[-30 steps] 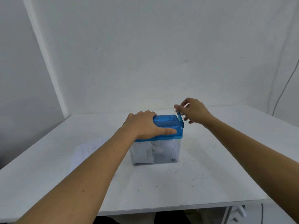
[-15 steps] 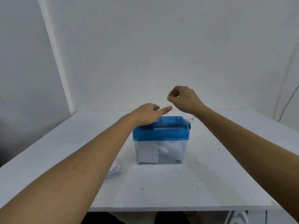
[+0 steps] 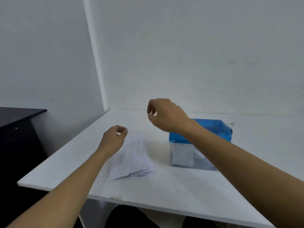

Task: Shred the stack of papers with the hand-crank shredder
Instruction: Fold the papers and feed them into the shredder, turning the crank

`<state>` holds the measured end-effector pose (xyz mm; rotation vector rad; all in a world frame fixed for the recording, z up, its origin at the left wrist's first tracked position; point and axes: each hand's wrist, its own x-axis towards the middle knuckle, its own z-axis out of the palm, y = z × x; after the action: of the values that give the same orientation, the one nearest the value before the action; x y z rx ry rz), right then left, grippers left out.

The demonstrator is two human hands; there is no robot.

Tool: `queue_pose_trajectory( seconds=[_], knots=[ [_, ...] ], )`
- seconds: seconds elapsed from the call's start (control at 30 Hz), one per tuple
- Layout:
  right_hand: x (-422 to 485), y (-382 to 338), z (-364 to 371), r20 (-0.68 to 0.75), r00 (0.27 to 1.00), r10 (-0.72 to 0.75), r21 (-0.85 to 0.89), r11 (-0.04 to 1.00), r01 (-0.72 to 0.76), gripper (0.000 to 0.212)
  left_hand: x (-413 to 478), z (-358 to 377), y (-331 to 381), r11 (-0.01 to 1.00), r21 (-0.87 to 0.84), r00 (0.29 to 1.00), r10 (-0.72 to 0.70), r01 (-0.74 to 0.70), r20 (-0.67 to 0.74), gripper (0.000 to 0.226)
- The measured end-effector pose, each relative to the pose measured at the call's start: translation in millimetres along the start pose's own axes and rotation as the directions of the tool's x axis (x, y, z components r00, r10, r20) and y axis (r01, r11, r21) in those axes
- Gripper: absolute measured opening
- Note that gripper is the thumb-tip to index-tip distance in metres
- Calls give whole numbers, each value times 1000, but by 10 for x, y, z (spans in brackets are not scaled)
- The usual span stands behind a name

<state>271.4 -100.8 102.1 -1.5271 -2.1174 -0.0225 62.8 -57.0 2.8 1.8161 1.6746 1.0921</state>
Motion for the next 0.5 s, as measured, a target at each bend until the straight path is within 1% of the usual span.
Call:
queue_pose_trajectory(
  seconds=[0.07, 0.13, 0.2, 0.27, 0.33, 0.37, 0.43, 0.5],
  knots=[
    [40, -138, 182, 67, 998, 18, 83, 996, -24, 13, -83, -17, -277, 998, -20, 996, -62, 60, -71, 19],
    [51, -207, 414, 154, 987, 44, 149, 987, -67, 13, -179, 58, -490, 996, -34, 988, -88, 84, -130, 22],
    [71, -257, 693, 241, 968, 74, 145, 983, -111, 19, -253, 121, -614, 996, -37, 981, -88, 83, -175, 24],
    [57, -298, 969, 310, 941, 135, 50, 986, -157, 39, -274, 132, -649, 995, -64, 976, -89, 78, -199, 26],
    [-4, -312, 1193, 312, 929, 200, -124, 978, -169, 67, -267, 127, -639, 992, -100, 971, -95, 74, -221, 30],
    [-40, -342, 1322, 307, 926, 221, -174, 969, -173, 78, -274, 108, -655, 990, -120, 967, -105, 78, -234, 31],
    [-112, -365, 1521, 295, 918, 267, -200, 956, -214, 95, -281, 97, -670, 986, -146, 964, -113, 78, -242, 32],
    [-142, -367, 1656, 269, 917, 295, -204, 948, -245, 101, -277, 100, -689, 985, -155, 964, -110, 73, -243, 32]
  ],
)
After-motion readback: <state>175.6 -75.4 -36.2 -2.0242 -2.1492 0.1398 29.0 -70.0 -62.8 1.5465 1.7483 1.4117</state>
